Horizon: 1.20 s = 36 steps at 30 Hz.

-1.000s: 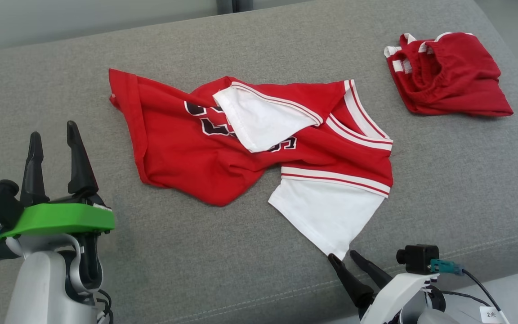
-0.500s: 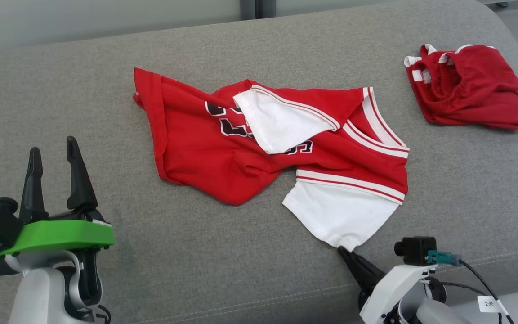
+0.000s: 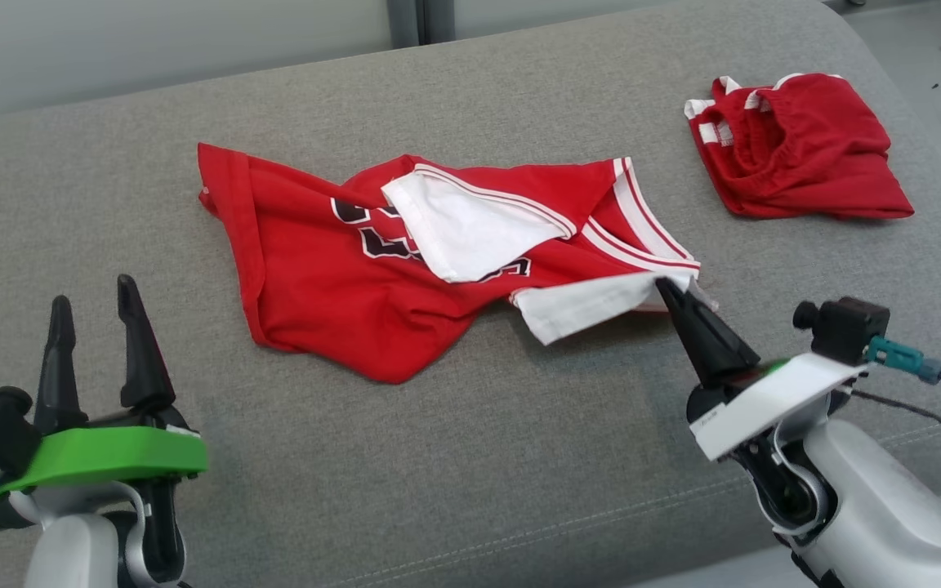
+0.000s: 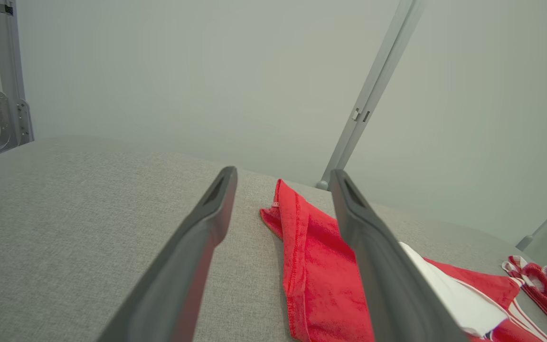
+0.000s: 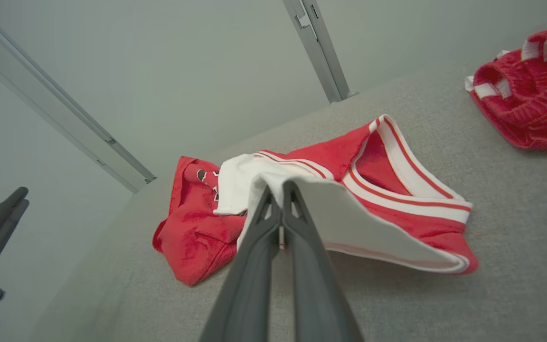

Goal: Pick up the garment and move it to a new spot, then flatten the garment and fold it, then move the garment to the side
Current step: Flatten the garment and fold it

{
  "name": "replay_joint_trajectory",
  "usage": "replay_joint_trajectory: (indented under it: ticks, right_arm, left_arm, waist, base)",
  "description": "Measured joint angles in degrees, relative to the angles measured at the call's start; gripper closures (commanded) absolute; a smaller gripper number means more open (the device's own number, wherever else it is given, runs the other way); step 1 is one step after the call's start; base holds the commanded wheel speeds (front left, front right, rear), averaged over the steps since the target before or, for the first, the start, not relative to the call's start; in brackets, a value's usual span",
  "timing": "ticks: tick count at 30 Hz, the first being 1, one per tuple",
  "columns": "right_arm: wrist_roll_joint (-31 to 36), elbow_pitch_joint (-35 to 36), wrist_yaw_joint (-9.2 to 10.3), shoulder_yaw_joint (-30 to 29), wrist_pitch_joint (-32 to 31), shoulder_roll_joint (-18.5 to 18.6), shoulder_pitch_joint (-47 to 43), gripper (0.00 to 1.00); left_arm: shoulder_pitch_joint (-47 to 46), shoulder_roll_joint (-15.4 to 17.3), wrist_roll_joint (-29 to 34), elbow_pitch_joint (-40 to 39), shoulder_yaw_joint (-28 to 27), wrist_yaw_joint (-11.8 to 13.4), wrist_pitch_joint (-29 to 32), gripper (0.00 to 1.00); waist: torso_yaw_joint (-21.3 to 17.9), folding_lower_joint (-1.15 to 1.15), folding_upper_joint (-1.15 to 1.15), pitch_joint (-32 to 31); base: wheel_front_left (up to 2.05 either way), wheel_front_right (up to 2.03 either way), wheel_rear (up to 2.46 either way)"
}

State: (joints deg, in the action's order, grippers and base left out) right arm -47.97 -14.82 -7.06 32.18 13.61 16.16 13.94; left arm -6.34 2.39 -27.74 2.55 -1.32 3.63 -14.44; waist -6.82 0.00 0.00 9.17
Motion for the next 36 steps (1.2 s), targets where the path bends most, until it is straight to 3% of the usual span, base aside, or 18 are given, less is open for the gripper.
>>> replay_joint_trajectory:
  ticks: [5,11,15,18,23,26,30,36]
  right_arm:
    - [-0.43,9.22,0.00,-2.00,0.47,1.57,4.33,1.00]
    - [-0.69,17.18,0.00,-5.83,0.48,4.94,8.49,1.00]
    - [-1.05,18.62,0.14,-11.03,0.51,7.15,9.03,1.00]
    - [-2.30,18.84,1.40,-14.55,0.76,8.71,8.71,1.00]
    - [-4.10,19.09,1.72,-14.23,0.82,8.68,5.60,1.00]
    - [-4.46,19.37,2.18,-14.07,0.79,8.84,4.60,1.00]
    - [-4.57,20.86,2.18,-13.60,0.37,8.84,4.54,1.00]
    - [-5.04,21.95,2.11,-12.61,-0.38,8.53,4.55,1.00]
  left_arm:
    - [1.69,-0.12,-0.55,2.35,4.01,-0.62,0.00,0.00]
    - [3.37,-0.12,-5.45,6.06,10.09,-1.65,0.89,0.00]
    - [3.57,-0.03,-7.99,7.77,13.77,-1.80,1.98,0.00]
    - [3.98,0.05,-8.01,9.40,18.28,-3.34,4.50,0.00]
    - [5.46,0.23,-8.98,12.45,25.99,-5.78,9.00,0.00]
    - [5.45,0.30,-12.79,13.37,30.30,-6.66,10.88,0.00]
    - [4.50,0.32,-15.10,14.30,34.35,-6.55,11.45,0.00]
    - [-2.10,0.31,-15.40,18.44,33.97,-1.88,10.83,0.00]
  waist:
    - [-1.46,0.00,0.00,-0.84]
    - [-1.98,0.00,0.00,-2.13]
    - [-1.66,0.00,0.00,-2.56]
    - [-1.21,0.00,0.00,-2.65]
    - [-1.05,0.00,0.00,-2.45]
    - [-1.15,0.00,0.00,-2.16]
    - [-1.58,0.00,0.00,-1.47]
    - [-2.96,0.00,0.00,-0.51]
  base:
    - [0.00,0.00,0.00]
    - [0.00,0.00,0.00]
    - [0.00,0.00,0.00]
    - [0.00,0.00,0.00]
    - [0.00,0.00,0.00]
    - [0.00,0.00,0.00]
    - [0.00,0.00,0.00]
    - [0.00,0.00,0.00]
